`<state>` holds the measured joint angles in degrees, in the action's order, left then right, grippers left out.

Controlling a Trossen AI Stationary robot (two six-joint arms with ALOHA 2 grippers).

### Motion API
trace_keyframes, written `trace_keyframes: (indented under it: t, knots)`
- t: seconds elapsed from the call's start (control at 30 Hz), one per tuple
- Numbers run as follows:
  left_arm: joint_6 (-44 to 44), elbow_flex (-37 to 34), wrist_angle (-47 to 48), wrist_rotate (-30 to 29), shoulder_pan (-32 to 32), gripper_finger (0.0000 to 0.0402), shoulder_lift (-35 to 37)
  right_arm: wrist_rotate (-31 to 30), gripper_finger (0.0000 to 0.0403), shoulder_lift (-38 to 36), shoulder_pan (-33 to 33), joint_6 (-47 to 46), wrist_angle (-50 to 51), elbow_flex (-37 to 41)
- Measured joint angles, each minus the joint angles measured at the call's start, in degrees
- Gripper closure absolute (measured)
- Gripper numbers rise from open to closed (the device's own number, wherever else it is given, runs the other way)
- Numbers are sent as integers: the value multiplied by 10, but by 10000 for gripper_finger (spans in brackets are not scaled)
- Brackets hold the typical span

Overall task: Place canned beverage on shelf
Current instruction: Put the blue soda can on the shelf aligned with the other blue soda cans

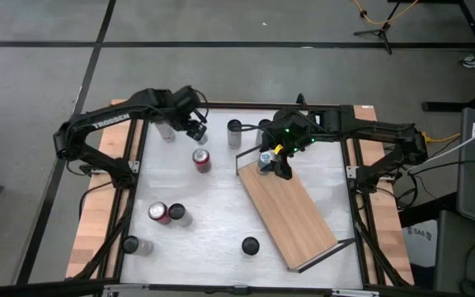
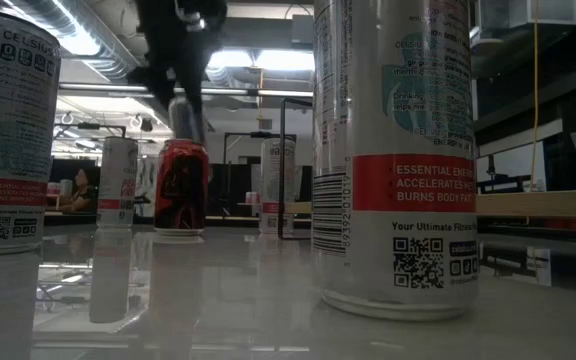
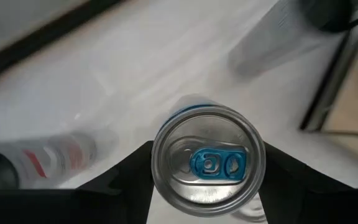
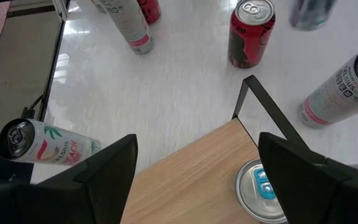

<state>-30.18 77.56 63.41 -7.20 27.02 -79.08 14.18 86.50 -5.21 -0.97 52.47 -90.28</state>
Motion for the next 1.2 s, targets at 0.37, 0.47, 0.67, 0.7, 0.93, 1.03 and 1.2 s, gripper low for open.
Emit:
trace_keyframes:
  t: [0.37, 0.47, 0.67, 0.7, 0.93, 1.03, 1.2]
  knots:
    - [104, 156, 17, -1, -81, 191, 1, 0, 78, 0, 0, 0, 0, 0]
    - [134, 170, 22, 7, -119, 191, 1, 0, 78, 0, 0, 0, 0, 0]
    - [187, 171, 43, 24, -207, 183, -7, 0, 78, 0, 0, 0, 0, 0]
    - [190, 171, 43, 24, -222, 182, -11, 0, 78, 0, 0, 0, 0, 0]
    - [193, 171, 46, 22, -312, 181, -46, 0, 78, 0, 0, 0, 0, 0]
    - [193, 171, 45, 23, -341, 180, -73, 0, 78, 0, 0, -1, -1, 0]
    - [199, 171, 45, 22, -376, 179, -125, 0, 78, 0, 0, -2, -1, 0]
